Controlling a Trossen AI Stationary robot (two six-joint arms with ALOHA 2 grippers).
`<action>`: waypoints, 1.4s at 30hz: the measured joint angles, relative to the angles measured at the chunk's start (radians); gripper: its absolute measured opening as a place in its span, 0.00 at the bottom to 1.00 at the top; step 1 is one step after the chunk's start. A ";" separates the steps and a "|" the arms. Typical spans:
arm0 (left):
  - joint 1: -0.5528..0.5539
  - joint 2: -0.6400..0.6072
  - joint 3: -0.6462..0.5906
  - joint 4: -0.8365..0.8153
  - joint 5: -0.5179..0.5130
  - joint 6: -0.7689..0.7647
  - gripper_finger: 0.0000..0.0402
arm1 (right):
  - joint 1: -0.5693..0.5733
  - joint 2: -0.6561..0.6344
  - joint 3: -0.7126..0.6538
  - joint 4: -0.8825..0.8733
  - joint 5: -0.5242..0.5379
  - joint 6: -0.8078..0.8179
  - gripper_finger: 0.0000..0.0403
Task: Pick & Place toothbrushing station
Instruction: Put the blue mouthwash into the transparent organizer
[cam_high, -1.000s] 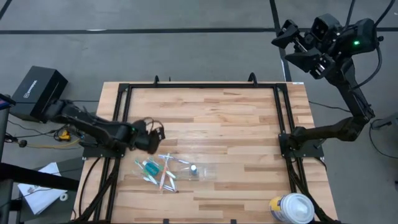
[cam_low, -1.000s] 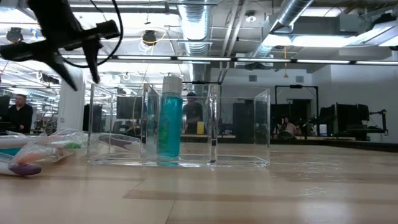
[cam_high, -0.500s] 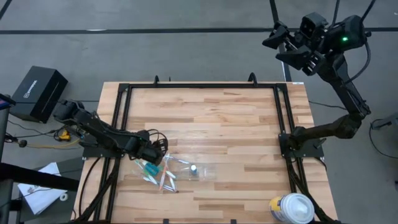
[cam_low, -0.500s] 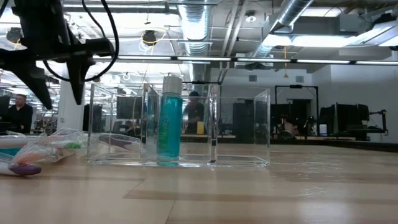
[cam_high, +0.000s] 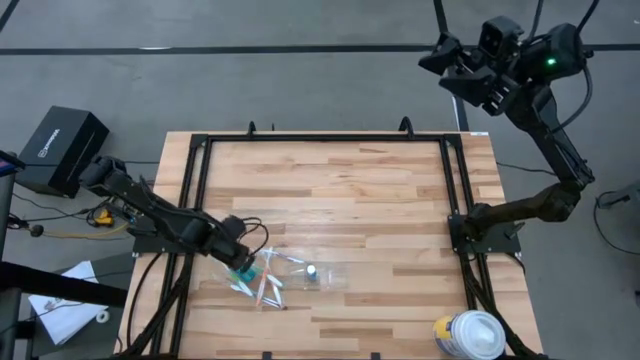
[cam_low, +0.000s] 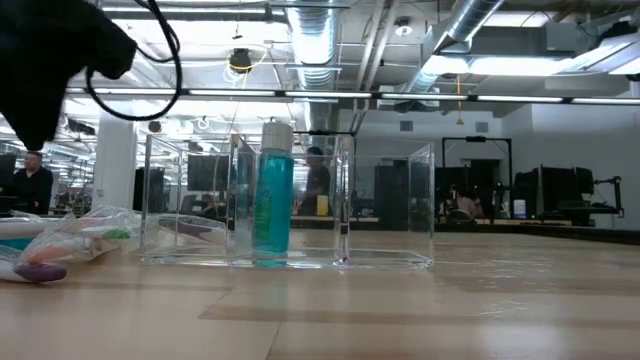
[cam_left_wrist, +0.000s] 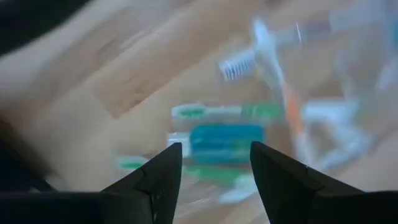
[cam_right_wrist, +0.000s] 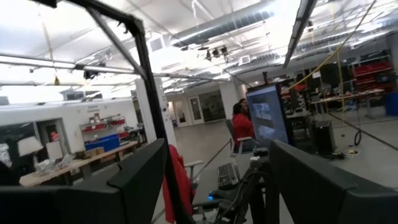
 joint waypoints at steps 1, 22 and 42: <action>0.000 0.001 0.000 -0.004 0.029 0.109 0.44 | 0.002 0.000 0.000 0.000 0.016 0.003 0.68; -0.001 0.007 -0.009 -0.096 0.096 1.065 0.49 | 0.479 0.017 0.000 0.033 0.614 -0.327 0.68; -0.002 0.008 -0.160 0.133 0.157 1.086 0.45 | 0.578 0.033 0.000 0.019 0.663 -0.399 0.68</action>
